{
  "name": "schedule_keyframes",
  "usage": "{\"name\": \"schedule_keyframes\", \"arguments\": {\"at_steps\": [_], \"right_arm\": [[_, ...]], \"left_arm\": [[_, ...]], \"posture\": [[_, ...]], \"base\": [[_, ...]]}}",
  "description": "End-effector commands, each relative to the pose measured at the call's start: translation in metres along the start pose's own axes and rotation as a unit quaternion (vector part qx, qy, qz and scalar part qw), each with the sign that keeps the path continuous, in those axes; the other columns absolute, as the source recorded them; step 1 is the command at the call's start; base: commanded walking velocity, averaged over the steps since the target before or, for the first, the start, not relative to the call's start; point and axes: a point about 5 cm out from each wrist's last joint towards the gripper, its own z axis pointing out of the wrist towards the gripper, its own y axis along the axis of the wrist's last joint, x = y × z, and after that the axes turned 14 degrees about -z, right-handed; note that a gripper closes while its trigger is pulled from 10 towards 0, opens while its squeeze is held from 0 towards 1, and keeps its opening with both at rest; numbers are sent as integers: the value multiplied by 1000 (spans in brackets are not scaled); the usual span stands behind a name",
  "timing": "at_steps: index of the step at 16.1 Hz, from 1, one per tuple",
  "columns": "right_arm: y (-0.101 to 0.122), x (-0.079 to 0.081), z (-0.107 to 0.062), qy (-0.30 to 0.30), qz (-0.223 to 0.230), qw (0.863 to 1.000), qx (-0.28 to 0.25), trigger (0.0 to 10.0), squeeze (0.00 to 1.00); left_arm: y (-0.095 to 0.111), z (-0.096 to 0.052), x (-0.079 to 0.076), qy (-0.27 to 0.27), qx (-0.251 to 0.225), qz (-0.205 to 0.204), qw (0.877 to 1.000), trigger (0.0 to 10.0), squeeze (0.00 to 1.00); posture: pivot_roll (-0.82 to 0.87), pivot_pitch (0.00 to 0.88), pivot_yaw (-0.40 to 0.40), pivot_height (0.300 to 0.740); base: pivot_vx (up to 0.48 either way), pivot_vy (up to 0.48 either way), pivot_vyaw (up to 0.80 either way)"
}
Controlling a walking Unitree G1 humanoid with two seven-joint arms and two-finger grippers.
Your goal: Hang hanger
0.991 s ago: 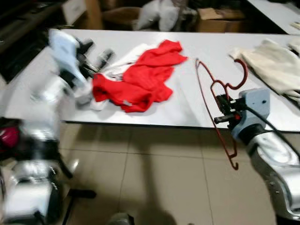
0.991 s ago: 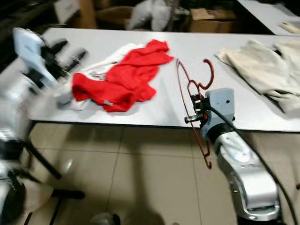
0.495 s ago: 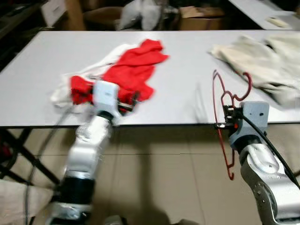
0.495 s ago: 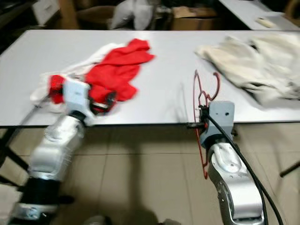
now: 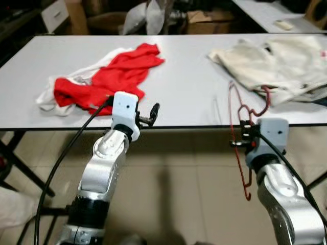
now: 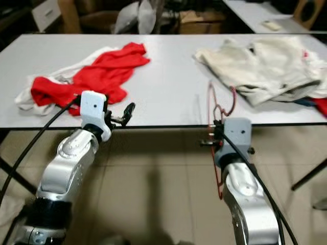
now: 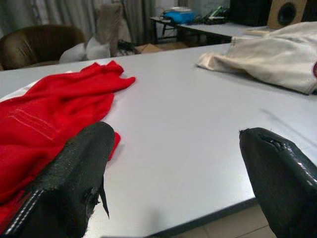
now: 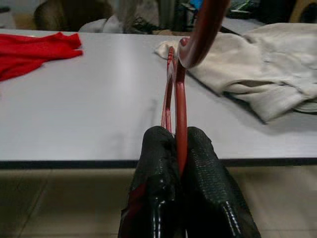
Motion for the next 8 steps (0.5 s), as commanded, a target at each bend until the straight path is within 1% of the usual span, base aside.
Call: {"name": "schedule_keyframes", "arguments": {"at_steps": [1,3,8], "right_arm": [[4,2,0,6,0,1000,-15,10000,0],[4,2,1,14,-19,1000,-17,10000,0],[2,5,2,21,-19,999,-18,10000,0]], "left_arm": [[0,-2,6,13,5,3,1000,10000,694],[-1,-2,4,11,7,1,1000,10000,698],[1,-1,3,7,10,4,1000,10000,698]], "posture": [[-56,42,45,740],[-55,40,44,740],[-45,27,50,740]], "base": [[0,-352,0],[0,-352,0],[0,-349,0]]}}
